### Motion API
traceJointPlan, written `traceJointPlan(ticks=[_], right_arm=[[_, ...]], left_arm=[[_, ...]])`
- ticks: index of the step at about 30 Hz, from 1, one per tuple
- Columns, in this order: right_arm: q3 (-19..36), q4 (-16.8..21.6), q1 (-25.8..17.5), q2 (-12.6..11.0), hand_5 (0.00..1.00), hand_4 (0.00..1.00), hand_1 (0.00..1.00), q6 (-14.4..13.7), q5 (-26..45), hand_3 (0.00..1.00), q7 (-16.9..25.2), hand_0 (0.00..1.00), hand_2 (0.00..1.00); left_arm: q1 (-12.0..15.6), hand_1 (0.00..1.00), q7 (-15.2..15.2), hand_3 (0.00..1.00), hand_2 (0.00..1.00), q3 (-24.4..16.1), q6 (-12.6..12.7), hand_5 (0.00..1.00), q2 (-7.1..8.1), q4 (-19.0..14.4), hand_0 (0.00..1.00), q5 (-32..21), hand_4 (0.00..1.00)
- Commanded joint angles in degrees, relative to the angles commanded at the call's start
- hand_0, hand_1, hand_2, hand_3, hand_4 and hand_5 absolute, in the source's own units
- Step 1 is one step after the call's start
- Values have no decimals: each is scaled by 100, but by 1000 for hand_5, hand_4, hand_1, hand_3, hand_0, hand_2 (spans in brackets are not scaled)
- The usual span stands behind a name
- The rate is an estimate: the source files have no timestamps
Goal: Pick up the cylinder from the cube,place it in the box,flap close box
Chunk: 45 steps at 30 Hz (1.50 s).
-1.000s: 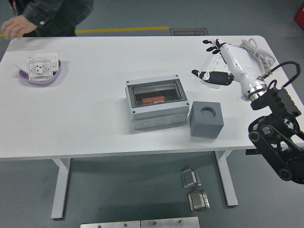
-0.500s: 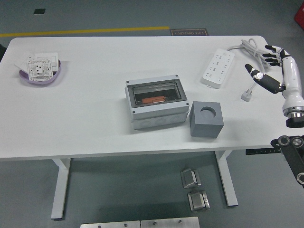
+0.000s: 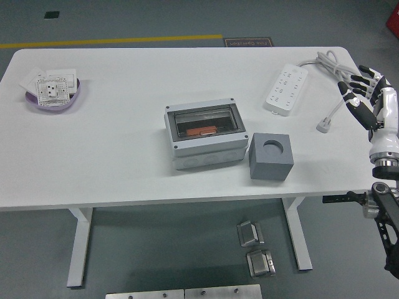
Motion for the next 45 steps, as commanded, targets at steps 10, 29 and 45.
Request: traceJointPlan(ticks=[10, 29, 45], right_arm=[[47, 43, -67, 4, 479, 964, 694, -4, 48, 750, -31, 717, 714], [193, 103, -96, -33, 470, 965, 694, 3, -104, 748, -100, 721, 715], [224, 93, -123, -27, 459, 965, 691, -6, -105, 741, -91, 719, 715]], left_arm=[[-31, 652, -20, 584, 562, 111, 19, 59, 16, 0, 680, -153, 487], [-94, 650, -54, 584, 562, 183, 55, 52, 3, 0, 680, -393, 486], [-97, 651, -55, 585, 562, 224, 65, 52, -2, 0, 680, -455, 489]])
